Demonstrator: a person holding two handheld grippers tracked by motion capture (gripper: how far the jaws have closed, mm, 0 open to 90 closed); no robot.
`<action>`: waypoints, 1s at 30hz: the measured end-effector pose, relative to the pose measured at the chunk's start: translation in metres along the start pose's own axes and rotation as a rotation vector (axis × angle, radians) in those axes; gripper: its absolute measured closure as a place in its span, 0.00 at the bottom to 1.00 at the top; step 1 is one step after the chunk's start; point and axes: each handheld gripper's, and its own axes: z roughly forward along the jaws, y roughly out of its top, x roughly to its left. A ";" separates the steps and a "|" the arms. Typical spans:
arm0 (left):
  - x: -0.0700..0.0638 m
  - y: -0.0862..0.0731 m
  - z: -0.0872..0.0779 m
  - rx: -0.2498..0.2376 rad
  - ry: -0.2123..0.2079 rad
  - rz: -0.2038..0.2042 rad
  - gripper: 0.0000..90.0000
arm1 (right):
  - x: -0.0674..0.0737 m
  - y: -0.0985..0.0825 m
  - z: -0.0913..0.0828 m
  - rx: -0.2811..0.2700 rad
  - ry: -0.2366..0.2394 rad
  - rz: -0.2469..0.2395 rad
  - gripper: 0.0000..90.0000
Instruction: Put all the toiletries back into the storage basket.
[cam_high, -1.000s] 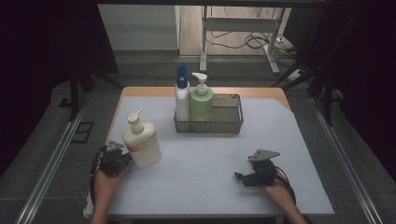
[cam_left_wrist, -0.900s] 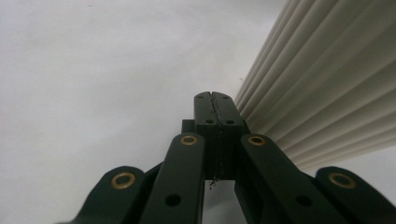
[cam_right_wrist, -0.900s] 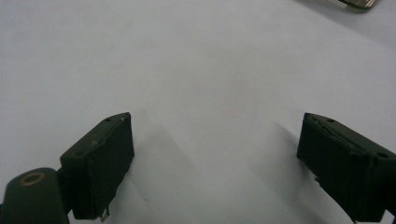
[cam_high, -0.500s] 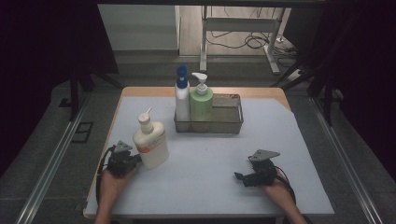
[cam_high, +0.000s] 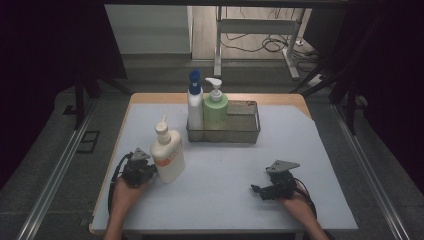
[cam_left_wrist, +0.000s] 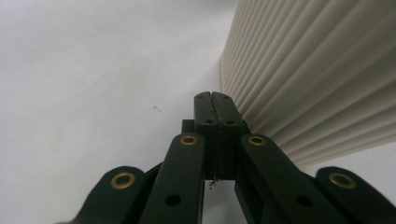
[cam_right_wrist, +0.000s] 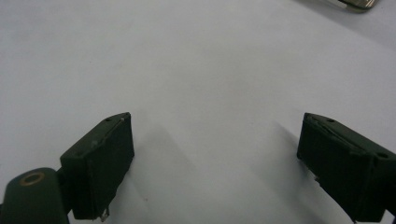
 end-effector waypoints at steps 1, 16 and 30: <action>-0.001 0.000 0.001 -0.001 -0.008 0.000 0.99 | 0.000 0.000 0.000 0.000 0.000 0.000 0.12; -0.019 0.001 0.015 0.009 -0.053 0.012 0.99 | 0.000 0.000 0.000 0.000 0.000 0.000 0.12; -0.041 0.008 0.026 0.008 -0.082 0.026 0.99 | 0.001 0.000 0.000 0.005 -0.002 0.002 0.12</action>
